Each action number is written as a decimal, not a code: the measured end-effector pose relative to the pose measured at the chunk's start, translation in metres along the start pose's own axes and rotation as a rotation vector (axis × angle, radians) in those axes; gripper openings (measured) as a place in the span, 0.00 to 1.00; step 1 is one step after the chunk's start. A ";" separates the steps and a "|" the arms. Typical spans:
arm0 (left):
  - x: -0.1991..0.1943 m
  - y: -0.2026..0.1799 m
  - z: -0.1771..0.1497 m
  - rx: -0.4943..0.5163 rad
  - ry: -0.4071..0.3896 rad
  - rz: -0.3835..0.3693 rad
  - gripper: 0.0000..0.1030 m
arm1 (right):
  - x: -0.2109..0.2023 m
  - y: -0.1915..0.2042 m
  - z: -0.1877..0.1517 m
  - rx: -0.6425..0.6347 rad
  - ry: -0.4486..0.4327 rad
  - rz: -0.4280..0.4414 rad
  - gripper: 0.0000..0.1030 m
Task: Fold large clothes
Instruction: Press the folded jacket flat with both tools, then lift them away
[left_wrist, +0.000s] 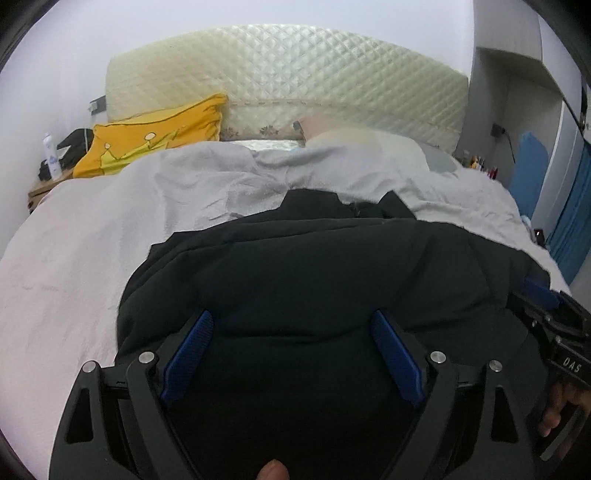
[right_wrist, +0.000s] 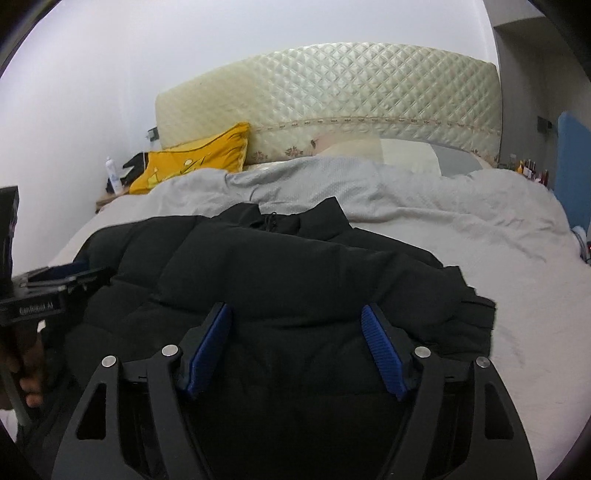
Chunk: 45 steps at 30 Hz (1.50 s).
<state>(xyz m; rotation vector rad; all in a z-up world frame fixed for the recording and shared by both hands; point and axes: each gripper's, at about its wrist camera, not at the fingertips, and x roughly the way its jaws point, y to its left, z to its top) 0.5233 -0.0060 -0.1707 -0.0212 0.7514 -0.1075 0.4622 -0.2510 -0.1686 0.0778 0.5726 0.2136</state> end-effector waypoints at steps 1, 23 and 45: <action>0.005 -0.001 0.000 -0.002 0.004 -0.001 0.88 | 0.003 0.000 -0.002 0.000 -0.002 0.000 0.71; -0.001 0.015 -0.005 0.001 -0.043 -0.009 0.93 | 0.009 -0.007 -0.004 -0.049 0.021 -0.018 0.71; 0.018 0.015 -0.027 0.002 0.040 0.070 0.96 | 0.024 -0.035 -0.026 -0.034 0.124 -0.058 0.76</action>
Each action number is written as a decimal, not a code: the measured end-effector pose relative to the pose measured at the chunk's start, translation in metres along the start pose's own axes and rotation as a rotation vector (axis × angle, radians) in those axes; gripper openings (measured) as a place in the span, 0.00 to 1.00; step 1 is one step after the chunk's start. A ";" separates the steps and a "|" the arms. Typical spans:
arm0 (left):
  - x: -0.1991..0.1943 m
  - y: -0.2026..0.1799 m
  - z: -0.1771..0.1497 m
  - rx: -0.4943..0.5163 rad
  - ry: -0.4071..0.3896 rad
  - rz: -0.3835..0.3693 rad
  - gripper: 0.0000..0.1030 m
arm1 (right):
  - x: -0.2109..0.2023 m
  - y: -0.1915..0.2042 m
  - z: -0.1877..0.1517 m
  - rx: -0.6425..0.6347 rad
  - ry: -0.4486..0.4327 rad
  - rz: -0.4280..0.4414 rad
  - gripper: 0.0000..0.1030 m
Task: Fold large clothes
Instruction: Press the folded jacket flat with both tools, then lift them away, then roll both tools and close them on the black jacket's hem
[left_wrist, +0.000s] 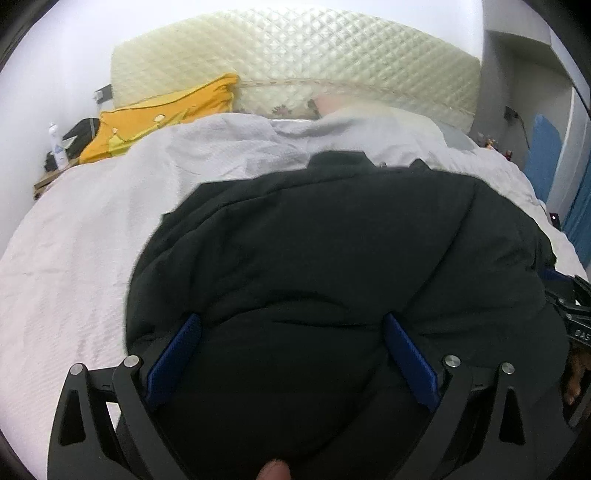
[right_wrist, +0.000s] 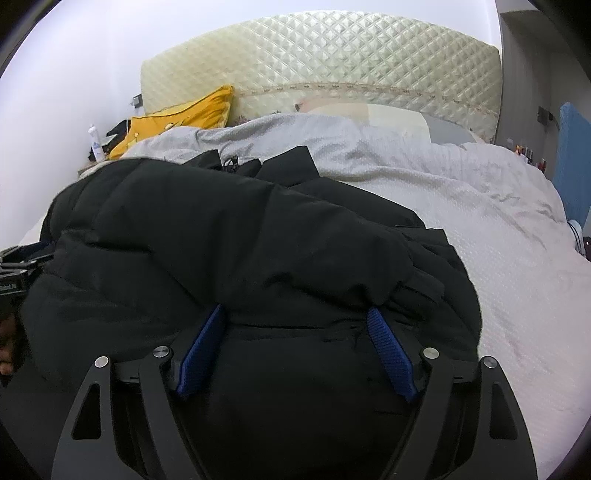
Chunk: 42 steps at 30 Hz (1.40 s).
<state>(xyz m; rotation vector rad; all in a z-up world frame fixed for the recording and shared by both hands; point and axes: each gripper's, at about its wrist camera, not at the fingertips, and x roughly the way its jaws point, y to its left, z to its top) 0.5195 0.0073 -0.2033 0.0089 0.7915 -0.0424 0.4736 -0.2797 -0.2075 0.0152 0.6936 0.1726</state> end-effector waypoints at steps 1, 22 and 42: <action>-0.005 -0.001 0.002 -0.004 0.000 0.010 0.96 | -0.005 0.000 0.002 0.009 -0.002 0.006 0.76; -0.298 -0.039 0.041 -0.029 -0.255 -0.042 0.96 | -0.299 0.053 0.069 -0.030 -0.332 0.012 0.76; -0.415 -0.048 -0.106 -0.046 -0.206 -0.086 0.96 | -0.400 0.070 -0.057 0.013 -0.343 -0.008 0.76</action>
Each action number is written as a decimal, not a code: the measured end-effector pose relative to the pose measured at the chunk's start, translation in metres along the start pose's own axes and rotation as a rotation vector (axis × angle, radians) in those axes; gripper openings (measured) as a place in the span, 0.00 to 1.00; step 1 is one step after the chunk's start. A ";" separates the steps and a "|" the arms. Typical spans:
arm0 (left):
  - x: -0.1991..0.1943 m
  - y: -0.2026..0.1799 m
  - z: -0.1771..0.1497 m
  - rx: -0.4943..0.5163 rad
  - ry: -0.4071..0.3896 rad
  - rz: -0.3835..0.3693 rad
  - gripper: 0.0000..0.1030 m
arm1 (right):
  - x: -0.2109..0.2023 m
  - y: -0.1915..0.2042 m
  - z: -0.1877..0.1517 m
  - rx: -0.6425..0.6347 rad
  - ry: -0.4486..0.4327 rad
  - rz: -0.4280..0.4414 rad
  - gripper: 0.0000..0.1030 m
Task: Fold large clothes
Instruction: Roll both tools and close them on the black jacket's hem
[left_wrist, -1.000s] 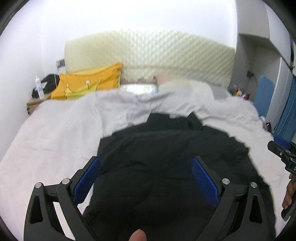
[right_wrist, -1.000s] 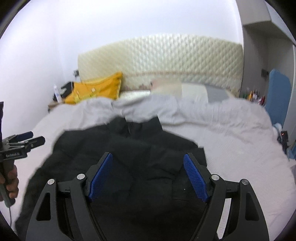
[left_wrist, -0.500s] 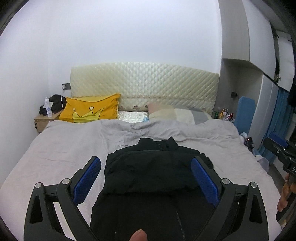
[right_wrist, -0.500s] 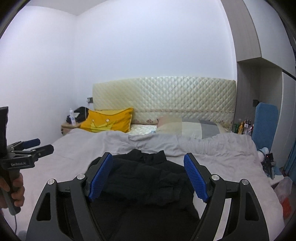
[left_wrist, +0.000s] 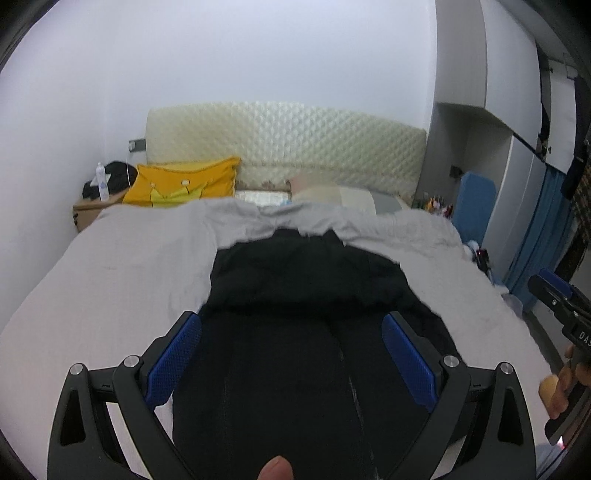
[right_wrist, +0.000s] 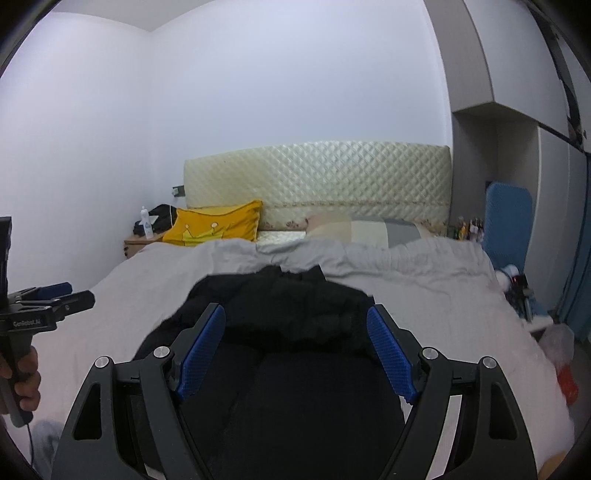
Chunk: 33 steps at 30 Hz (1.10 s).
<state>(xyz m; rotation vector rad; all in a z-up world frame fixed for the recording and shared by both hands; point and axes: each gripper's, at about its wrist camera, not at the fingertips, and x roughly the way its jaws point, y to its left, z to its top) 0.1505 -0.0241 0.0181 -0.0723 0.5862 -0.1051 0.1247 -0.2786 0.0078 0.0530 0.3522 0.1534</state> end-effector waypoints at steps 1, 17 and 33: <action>0.001 0.001 -0.006 -0.002 0.007 -0.006 0.96 | -0.003 -0.001 -0.008 0.008 0.004 -0.002 0.76; 0.055 0.054 -0.071 -0.065 0.235 -0.032 0.96 | 0.013 -0.077 -0.101 0.143 0.254 -0.047 0.76; 0.164 0.170 -0.123 -0.408 0.672 -0.032 0.96 | 0.075 -0.177 -0.178 0.543 0.647 -0.037 0.76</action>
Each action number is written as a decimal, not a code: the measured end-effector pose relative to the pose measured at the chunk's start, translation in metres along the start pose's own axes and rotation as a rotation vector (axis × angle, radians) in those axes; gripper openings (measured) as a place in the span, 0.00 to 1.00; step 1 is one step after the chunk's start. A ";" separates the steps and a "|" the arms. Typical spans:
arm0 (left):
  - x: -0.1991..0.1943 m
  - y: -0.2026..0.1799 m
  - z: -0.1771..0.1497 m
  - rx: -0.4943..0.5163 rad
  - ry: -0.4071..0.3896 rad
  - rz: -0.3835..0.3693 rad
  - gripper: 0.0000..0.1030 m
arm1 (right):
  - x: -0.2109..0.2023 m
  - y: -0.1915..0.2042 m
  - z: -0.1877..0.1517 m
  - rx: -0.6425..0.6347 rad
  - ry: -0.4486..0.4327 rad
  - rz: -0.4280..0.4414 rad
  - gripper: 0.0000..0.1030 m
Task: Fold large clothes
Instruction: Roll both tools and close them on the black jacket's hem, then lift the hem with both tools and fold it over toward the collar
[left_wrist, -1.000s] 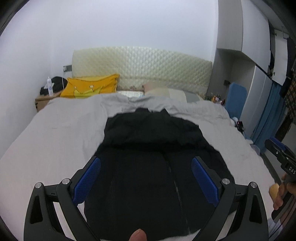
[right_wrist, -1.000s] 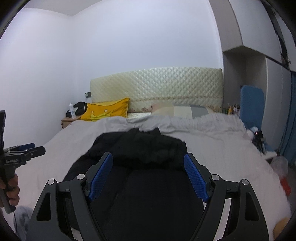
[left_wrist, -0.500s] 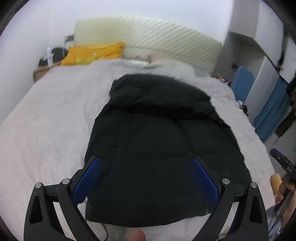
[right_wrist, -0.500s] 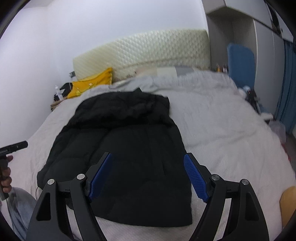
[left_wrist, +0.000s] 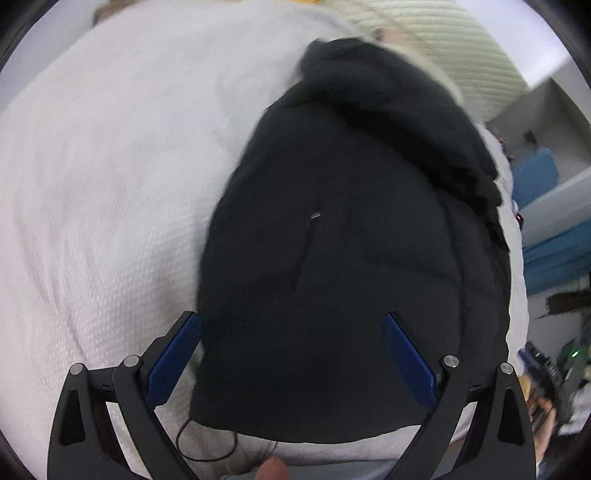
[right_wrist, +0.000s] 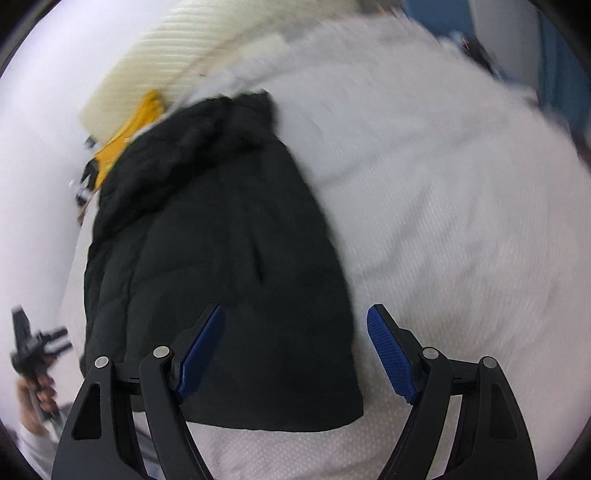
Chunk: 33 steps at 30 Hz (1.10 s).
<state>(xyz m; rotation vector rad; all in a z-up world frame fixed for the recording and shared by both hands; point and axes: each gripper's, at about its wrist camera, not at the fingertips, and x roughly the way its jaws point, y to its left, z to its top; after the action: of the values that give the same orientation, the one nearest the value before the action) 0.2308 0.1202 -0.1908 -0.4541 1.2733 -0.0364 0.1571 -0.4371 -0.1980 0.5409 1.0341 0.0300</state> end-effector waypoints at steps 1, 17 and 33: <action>0.005 0.006 0.001 -0.020 0.018 -0.013 0.96 | 0.005 -0.008 0.001 0.033 0.020 0.007 0.76; 0.078 0.030 0.018 -0.143 0.244 -0.128 0.94 | 0.065 -0.037 -0.010 0.291 0.273 0.261 0.82; 0.086 0.008 0.017 -0.150 0.237 -0.293 0.74 | 0.067 -0.013 -0.004 0.202 0.268 0.407 0.82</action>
<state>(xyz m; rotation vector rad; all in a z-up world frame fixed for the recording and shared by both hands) 0.2709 0.1086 -0.2687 -0.7813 1.4381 -0.2488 0.1864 -0.4282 -0.2596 0.9444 1.1789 0.3699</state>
